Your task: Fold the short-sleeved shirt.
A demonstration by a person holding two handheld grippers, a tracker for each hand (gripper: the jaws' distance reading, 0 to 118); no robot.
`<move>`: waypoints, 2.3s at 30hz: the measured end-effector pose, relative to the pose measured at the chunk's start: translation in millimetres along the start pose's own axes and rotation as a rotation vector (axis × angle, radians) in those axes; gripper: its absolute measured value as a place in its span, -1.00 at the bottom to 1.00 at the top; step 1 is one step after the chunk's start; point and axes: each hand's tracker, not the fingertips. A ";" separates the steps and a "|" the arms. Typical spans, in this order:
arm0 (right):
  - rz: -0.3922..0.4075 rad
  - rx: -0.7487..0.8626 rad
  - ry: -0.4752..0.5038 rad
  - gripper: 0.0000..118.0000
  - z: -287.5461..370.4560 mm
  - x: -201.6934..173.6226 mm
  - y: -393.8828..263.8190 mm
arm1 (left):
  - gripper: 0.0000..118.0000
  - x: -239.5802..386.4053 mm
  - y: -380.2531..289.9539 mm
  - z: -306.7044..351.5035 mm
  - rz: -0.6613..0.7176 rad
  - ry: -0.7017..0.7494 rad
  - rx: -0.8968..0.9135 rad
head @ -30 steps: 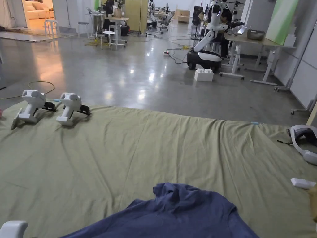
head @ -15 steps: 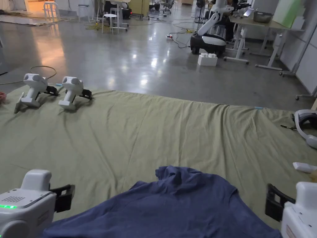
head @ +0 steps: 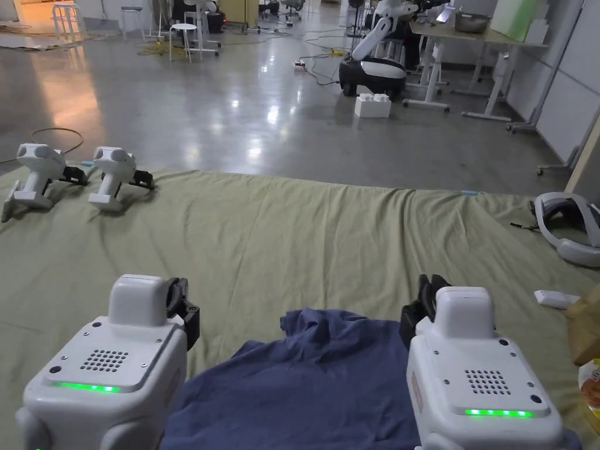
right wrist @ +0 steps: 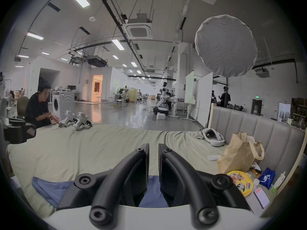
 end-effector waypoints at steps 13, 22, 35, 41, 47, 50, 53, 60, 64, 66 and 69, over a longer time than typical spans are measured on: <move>-0.026 -0.030 0.007 -0.83 -0.6 -5.1 -14.3 | -0.98 -22.5 -34.7 7.3 -0.007 -0.044 -0.064; -0.014 -0.104 0.026 -0.88 -14.6 -0.8 -34.0 | -0.98 -123.8 -77.2 0.8 0.052 0.056 -0.373; -0.001 -0.222 0.054 -0.88 -31.1 -10.4 -55.2 | 0.13 -157.9 -117.5 -36.7 0.314 0.056 -0.773; 0.011 -0.272 0.058 -0.88 -36.2 -12.4 -65.8 | 0.13 -167.6 -161.0 -70.7 0.277 0.145 -0.908; 0.021 -0.305 0.065 -0.88 -43.7 -9.9 -72.0 | -0.24 -151.5 -153.9 -60.1 0.187 0.201 -0.853; 0.010 -0.337 0.072 -0.88 -56.2 -7.3 -74.6 | -0.84 -149.0 -145.0 -52.1 0.221 0.166 -0.825; 0.008 -0.394 0.094 -0.87 -80.2 -2.1 -74.1 | -0.89 -162.1 -157.8 -62.1 0.249 0.141 -0.838; 0.065 -0.637 0.155 0.14 -196.1 14.7 -71.0 | -0.89 -151.3 -131.6 -43.4 0.262 0.137 -0.748; 0.096 -0.770 0.208 0.33 -277.8 22.7 -84.8 | -0.89 -139.8 -120.0 -38.1 0.256 0.136 -0.747; 0.149 -0.821 0.219 0.41 -302.4 16.6 -91.8 | -0.89 -140.7 -121.4 -41.5 0.250 0.143 -0.759; 0.207 -0.895 0.232 0.41 -330.3 7.9 -107.9 | -0.89 -142.6 -124.0 -44.5 0.272 0.148 -0.771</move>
